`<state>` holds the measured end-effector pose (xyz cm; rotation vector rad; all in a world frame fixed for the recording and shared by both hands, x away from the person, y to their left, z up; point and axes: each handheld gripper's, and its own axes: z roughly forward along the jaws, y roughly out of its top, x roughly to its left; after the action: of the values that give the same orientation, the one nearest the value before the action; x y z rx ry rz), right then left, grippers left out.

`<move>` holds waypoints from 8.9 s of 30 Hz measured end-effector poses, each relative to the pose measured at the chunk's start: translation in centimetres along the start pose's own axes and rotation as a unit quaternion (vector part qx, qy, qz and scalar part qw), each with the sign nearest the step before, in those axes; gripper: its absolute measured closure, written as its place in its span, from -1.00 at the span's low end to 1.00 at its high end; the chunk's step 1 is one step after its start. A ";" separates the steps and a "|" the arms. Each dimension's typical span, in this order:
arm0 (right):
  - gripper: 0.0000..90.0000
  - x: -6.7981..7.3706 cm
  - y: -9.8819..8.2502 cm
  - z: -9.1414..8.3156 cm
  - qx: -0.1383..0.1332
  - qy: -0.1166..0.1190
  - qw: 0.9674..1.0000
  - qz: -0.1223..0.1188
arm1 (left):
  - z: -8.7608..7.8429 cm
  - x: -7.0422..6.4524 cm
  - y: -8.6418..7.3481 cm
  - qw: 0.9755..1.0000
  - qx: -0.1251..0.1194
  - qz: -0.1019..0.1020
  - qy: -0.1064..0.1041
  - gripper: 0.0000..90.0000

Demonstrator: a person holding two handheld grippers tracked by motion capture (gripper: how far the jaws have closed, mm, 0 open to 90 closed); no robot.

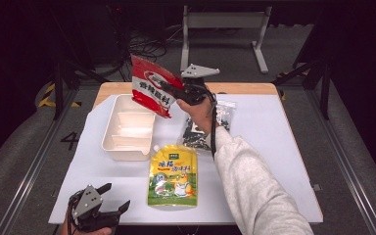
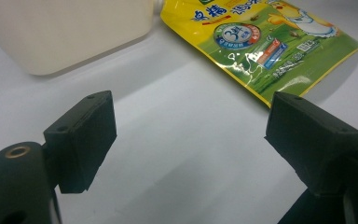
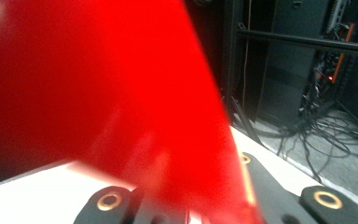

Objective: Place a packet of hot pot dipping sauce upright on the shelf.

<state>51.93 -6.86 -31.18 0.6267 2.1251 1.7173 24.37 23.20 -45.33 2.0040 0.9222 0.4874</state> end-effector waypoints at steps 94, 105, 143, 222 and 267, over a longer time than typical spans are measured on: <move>-0.06 -0.9 -3.0 0.8 0.100 -0.044 0.994 0.021 | 1.5 -0.6 0.8 0.999 0.015 0.025 -0.038 -0.63; -0.06 -0.1 -4.8 -6.8 0.102 -0.057 0.993 -0.003 | 2.7 -0.7 1.5 0.998 0.019 0.036 -0.055 -0.63; -0.11 8.1 -15.9 -17.3 0.223 0.035 0.974 0.013 | 5.9 -0.2 3.6 0.994 0.028 0.038 -0.095 -0.63; -0.45 10.4 -17.7 -11.5 0.273 0.101 0.954 0.071 | 10.9 -1.4 6.6 0.953 0.063 -0.083 -0.284 -0.04; 0.98 -2.3 -18.1 -15.2 0.202 -0.077 0.946 0.241 | 9.4 -0.4 5.7 0.990 0.073 0.024 -0.122 -0.47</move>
<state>43.76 -23.85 -45.65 1.4485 2.3560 1.3717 32.42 15.74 -45.82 2.1646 0.7793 0.1988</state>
